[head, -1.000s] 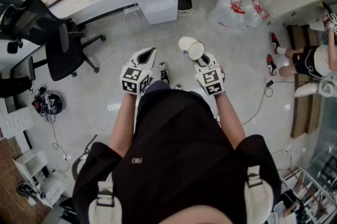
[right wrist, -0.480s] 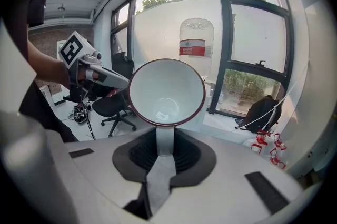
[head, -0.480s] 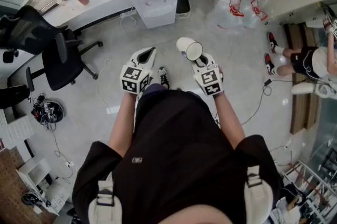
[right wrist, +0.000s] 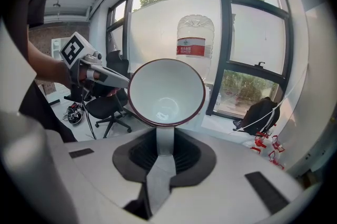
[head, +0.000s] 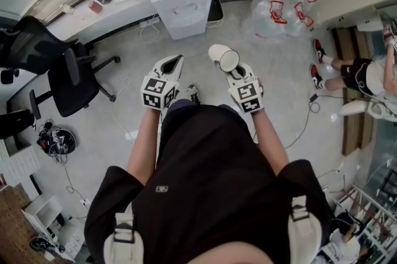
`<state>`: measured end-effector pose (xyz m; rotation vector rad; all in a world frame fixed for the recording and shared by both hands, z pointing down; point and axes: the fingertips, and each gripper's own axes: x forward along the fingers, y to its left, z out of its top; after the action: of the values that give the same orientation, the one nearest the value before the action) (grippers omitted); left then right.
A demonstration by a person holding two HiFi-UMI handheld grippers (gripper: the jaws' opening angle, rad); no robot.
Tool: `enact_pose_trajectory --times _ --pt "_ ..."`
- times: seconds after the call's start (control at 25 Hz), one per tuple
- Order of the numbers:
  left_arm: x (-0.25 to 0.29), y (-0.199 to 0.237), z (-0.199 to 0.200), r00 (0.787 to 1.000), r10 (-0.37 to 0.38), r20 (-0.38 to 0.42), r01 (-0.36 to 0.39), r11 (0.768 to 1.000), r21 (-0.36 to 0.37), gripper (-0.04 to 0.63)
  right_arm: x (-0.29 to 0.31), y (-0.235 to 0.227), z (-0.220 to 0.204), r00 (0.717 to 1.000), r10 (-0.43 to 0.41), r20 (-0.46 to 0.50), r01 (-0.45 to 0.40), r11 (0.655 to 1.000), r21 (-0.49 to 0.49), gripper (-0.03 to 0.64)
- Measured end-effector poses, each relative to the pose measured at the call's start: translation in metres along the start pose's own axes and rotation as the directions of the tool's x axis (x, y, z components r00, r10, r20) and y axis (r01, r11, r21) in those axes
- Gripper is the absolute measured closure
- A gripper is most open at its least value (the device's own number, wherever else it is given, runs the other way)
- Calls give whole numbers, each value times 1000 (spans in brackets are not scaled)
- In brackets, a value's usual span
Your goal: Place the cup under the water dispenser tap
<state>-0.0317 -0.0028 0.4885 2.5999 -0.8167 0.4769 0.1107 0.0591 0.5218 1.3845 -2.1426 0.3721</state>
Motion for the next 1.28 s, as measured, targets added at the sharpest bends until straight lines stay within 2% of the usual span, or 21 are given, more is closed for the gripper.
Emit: enact_pose_trajectory --times 0.44,1.0,1.28 --pt "-3 39 2 1000 9 12 -9 1000 -10 595 34 8 17 1000 9 -8 -9 1000 -25 577" --pt "-16 65 -5 998 40 38 -39 999 -35 595 55 22 25 999 33 -30 -35 997 -68 577" --pt "-11 72 -3 999 22 31 -20 999 -37 595 60 20 31 1000 17 -26 -18 998 -62 577"
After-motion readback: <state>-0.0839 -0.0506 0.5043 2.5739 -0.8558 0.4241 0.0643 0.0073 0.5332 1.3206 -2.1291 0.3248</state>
